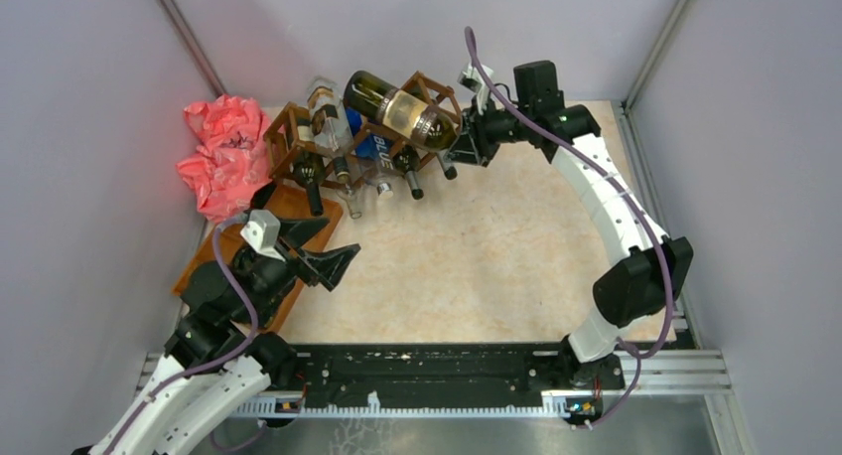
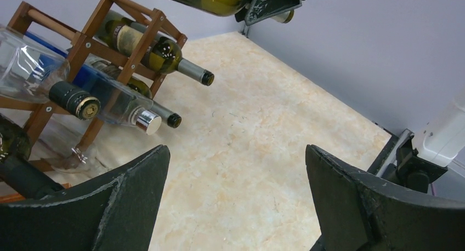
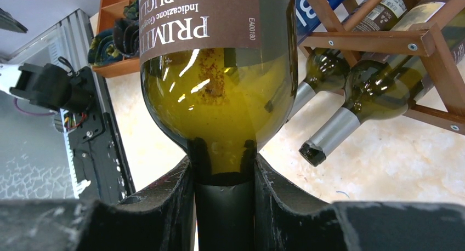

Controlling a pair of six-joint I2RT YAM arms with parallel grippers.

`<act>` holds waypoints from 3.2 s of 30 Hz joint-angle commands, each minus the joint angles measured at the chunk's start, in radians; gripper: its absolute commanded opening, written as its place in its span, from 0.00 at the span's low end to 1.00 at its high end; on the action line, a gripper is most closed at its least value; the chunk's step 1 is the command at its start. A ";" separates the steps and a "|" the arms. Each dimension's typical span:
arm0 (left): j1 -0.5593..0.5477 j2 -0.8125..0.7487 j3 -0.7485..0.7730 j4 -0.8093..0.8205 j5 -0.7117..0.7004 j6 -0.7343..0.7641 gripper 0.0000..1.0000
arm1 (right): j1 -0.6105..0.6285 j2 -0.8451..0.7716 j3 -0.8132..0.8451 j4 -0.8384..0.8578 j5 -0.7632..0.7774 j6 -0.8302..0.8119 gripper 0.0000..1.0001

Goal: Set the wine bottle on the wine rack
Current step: Place the wine bottle in the wine rack.

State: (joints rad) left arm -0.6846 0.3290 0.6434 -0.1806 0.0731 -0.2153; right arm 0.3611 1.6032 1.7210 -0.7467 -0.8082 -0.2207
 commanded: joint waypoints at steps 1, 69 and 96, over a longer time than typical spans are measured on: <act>0.005 -0.015 -0.017 -0.036 -0.045 0.029 0.99 | 0.017 -0.004 0.097 0.146 -0.042 0.049 0.00; 0.005 -0.053 -0.061 -0.137 -0.286 0.119 0.99 | 0.249 0.233 0.113 0.430 0.725 0.640 0.76; 0.006 0.199 0.118 0.019 -0.187 0.075 0.98 | -0.517 -0.608 -0.568 0.425 -0.077 0.190 0.99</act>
State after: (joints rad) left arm -0.6842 0.4400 0.6395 -0.2386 -0.1562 -0.1257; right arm -0.0593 1.0702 1.1595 -0.3141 -0.8127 -0.0128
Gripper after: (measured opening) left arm 0.987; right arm 0.984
